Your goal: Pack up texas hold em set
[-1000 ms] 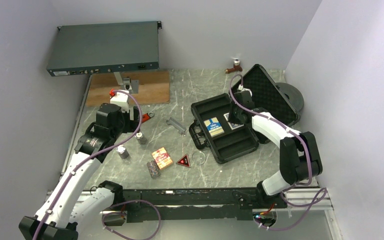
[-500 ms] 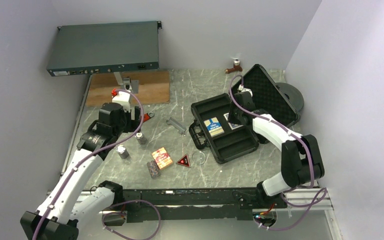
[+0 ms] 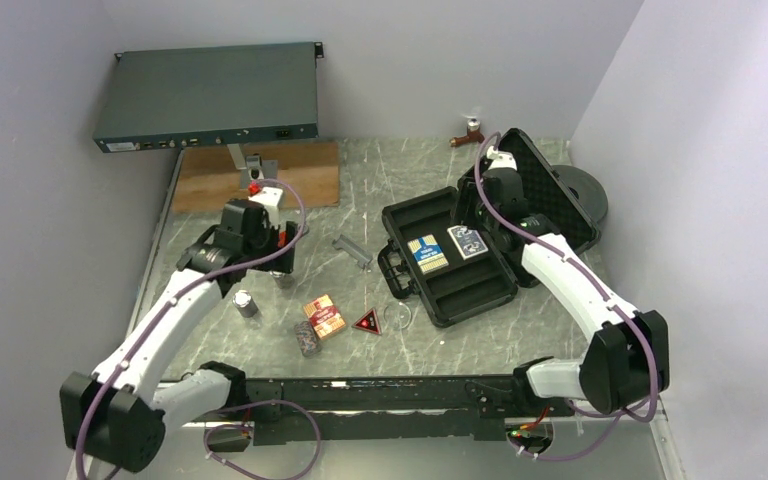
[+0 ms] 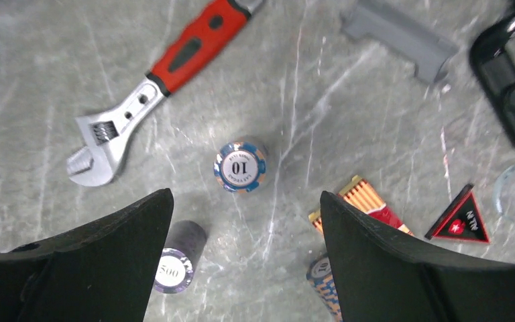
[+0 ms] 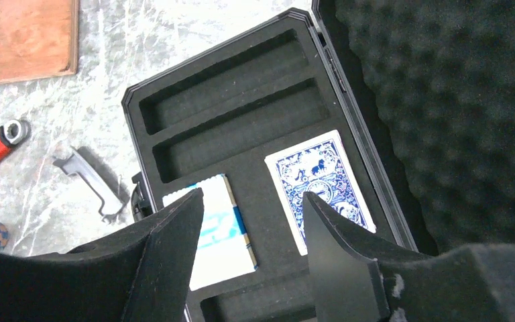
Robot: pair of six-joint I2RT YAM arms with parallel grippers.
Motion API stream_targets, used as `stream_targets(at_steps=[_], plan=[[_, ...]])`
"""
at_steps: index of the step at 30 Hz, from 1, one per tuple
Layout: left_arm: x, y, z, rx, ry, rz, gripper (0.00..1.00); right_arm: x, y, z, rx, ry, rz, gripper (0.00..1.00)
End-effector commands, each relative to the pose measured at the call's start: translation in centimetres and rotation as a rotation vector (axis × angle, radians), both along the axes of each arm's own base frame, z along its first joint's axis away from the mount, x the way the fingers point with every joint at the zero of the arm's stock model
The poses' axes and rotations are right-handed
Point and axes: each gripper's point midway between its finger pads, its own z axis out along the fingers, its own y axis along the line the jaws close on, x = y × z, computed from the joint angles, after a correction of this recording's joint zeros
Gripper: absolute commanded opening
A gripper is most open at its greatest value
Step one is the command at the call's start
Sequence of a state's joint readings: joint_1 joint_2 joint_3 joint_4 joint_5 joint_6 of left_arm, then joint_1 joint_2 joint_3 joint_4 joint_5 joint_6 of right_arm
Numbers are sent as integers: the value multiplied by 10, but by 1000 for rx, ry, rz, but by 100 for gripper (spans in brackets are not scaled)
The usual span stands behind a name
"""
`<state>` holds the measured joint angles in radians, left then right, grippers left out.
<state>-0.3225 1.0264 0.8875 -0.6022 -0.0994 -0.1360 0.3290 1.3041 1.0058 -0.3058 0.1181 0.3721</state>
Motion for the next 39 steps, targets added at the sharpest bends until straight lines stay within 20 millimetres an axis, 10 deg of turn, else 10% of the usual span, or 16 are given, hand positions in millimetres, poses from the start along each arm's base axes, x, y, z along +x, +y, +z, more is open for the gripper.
stream_targets(at_steps=[1, 13, 39], plan=[[-8, -8, -26, 14, 169, -30, 86, -3, 2, 18, 13, -63, 26, 60], [-4, 8, -72, 12, 382, 30, 66, -12, 6, 14, 34, -67, 55, 62], [4, 4, -96, 13, 501, 30, 54, -12, 15, 5, 32, -50, 86, 63]])
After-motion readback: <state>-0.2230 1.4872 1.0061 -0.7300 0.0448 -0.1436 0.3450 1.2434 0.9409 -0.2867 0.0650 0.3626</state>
